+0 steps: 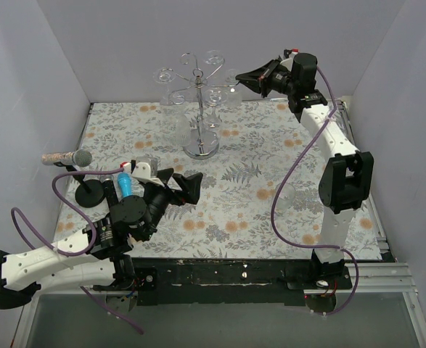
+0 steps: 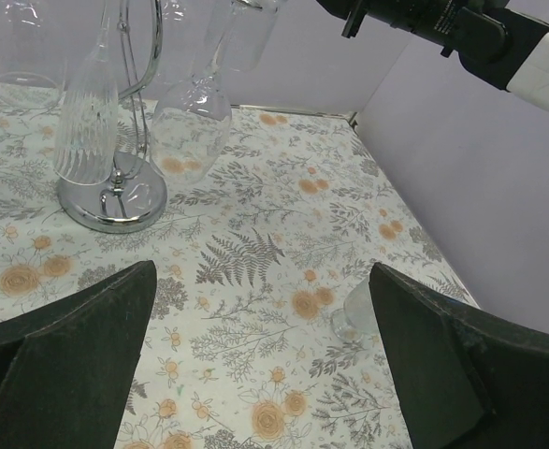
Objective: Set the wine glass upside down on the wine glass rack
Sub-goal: Turn the wine glass upside down at the wine rack.
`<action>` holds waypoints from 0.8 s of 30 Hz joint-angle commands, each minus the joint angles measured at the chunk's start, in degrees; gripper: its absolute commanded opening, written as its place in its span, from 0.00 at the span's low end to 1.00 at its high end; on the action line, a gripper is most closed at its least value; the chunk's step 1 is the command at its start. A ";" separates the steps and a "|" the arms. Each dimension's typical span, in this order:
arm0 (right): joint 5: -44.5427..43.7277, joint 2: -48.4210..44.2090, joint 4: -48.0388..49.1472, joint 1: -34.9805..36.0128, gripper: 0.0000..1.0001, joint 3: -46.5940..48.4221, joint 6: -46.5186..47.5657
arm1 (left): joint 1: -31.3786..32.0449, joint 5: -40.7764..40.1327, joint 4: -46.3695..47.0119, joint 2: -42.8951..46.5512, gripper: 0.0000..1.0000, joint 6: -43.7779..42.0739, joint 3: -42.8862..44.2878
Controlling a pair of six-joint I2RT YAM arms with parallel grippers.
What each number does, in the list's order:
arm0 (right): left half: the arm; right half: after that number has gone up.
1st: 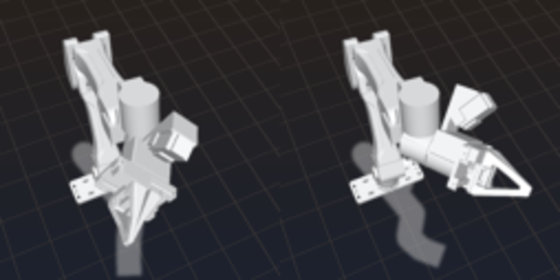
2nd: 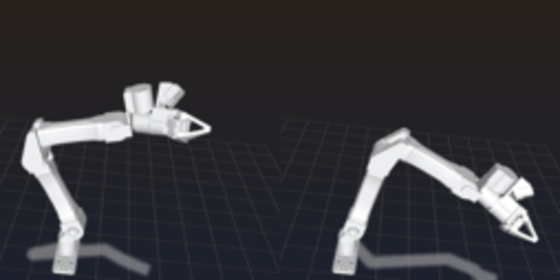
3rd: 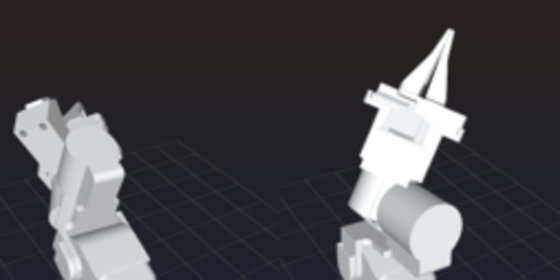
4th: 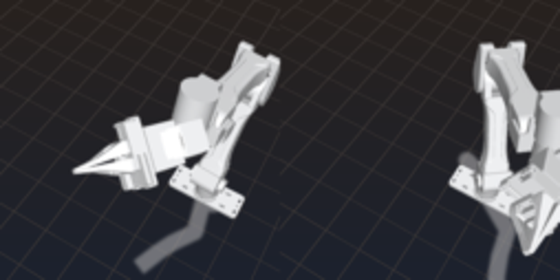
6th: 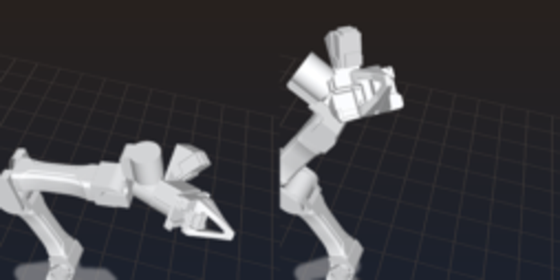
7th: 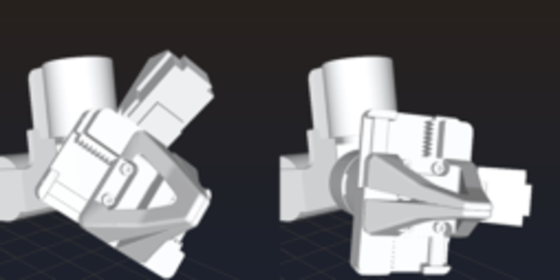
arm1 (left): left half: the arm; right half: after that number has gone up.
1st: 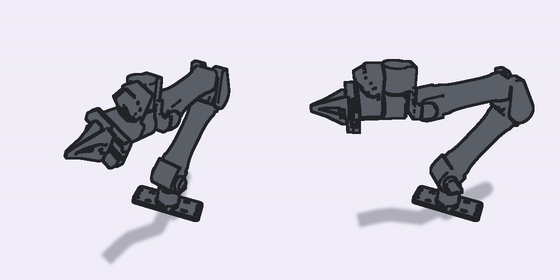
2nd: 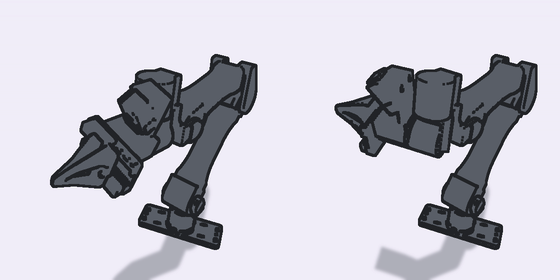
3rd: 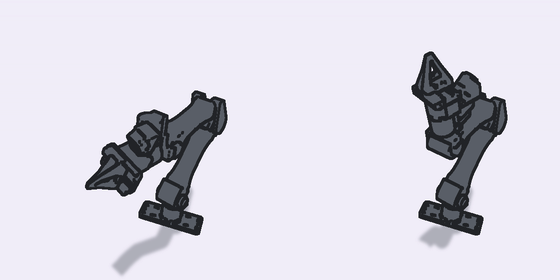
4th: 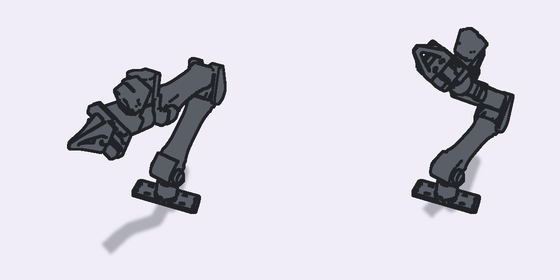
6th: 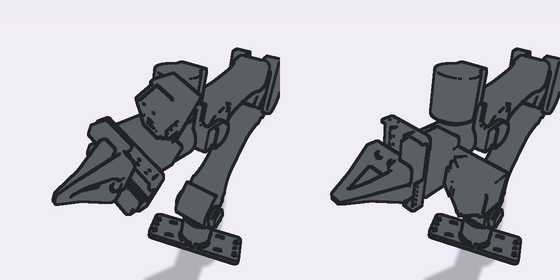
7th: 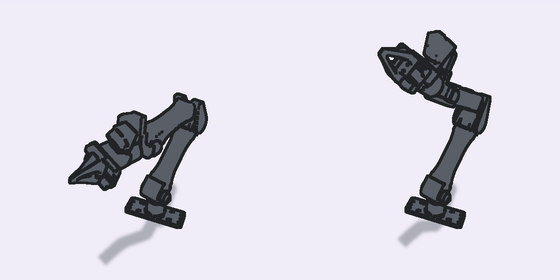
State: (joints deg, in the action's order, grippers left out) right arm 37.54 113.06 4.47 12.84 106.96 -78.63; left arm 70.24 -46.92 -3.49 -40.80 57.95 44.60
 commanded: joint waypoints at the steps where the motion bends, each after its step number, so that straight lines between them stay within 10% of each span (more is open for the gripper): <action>1: -2.30 0.59 6.87 -0.45 0.01 3.96 -0.82 | -0.28 -0.02 -0.82 -0.07 0.98 0.67 1.63; 24: -3.09 1.12 7.31 0.08 0.17 3.35 -0.21 | -0.19 -0.10 -1.17 0.10 0.98 1.20 1.54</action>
State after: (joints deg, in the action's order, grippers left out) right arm 37.17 114.13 6.59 12.95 107.59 -79.33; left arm 70.24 -46.92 -3.66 -41.15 58.61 44.62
